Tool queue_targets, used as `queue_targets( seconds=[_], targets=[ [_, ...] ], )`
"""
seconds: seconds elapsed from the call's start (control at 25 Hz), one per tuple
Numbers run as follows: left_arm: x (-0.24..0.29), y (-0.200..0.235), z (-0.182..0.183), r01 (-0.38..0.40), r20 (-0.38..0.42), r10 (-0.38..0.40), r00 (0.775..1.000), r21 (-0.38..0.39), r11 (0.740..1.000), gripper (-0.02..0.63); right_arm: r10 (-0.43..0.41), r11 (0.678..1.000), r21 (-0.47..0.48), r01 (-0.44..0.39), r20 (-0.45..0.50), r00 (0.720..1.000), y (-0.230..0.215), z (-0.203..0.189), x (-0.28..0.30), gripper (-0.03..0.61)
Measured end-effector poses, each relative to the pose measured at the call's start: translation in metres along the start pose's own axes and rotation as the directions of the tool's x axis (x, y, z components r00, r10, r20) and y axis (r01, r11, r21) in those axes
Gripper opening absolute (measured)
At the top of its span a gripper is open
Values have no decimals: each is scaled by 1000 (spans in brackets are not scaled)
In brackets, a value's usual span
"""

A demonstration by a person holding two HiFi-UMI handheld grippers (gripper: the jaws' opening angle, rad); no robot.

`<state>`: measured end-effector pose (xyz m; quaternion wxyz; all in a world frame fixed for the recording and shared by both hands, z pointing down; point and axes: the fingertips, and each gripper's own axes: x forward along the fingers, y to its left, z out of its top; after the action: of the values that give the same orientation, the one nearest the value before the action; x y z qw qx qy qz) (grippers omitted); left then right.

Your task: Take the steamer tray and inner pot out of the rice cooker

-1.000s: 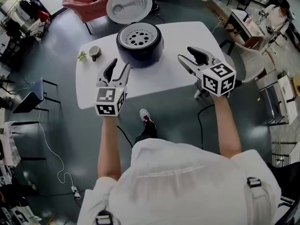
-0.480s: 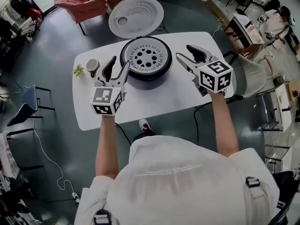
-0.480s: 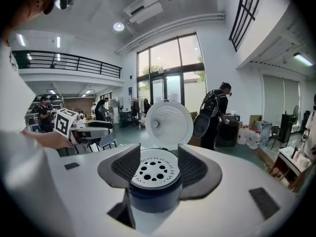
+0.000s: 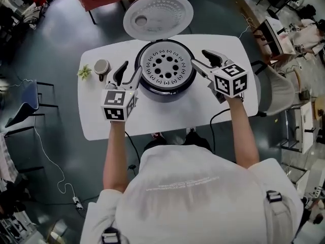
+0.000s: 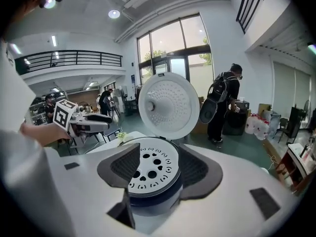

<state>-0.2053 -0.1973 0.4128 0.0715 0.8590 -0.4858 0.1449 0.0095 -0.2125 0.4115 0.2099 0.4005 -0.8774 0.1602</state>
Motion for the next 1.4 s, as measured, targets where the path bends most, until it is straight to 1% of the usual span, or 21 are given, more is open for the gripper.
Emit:
queue_targets(
  seconds=[0.16,0.32,0.6,0.8,0.96,1.28,1.4],
  targets=[
    [10,11,-13,-83,-70,81,994,-30,996,204,59,998,-20,-61,-83,995,-14,-12,34,244],
    [17,11,-29,-134,-124,126,984,-56,989,204,107,994,-19,-112,-161,981,-25,-27,65,247],
    [20,28,-45,-181,-143,165,976,-103,978,202,100,985,-106,-137,-297,950,-34,-52,106,270],
    [26,32,-54,-189,-162,167,972,-128,974,204,74,981,-145,-129,-337,939,-43,-60,117,271],
    [30,30,-56,-186,-157,164,974,-138,973,204,45,977,-179,-118,-367,929,-47,-70,126,272],
    [30,23,-59,-166,-160,143,977,-142,976,203,8,984,-162,-74,-376,926,-50,-77,134,273],
    [29,20,-61,-162,-161,138,977,-144,976,201,-5,983,-169,-65,-383,924,-52,-79,133,273]
  ],
)
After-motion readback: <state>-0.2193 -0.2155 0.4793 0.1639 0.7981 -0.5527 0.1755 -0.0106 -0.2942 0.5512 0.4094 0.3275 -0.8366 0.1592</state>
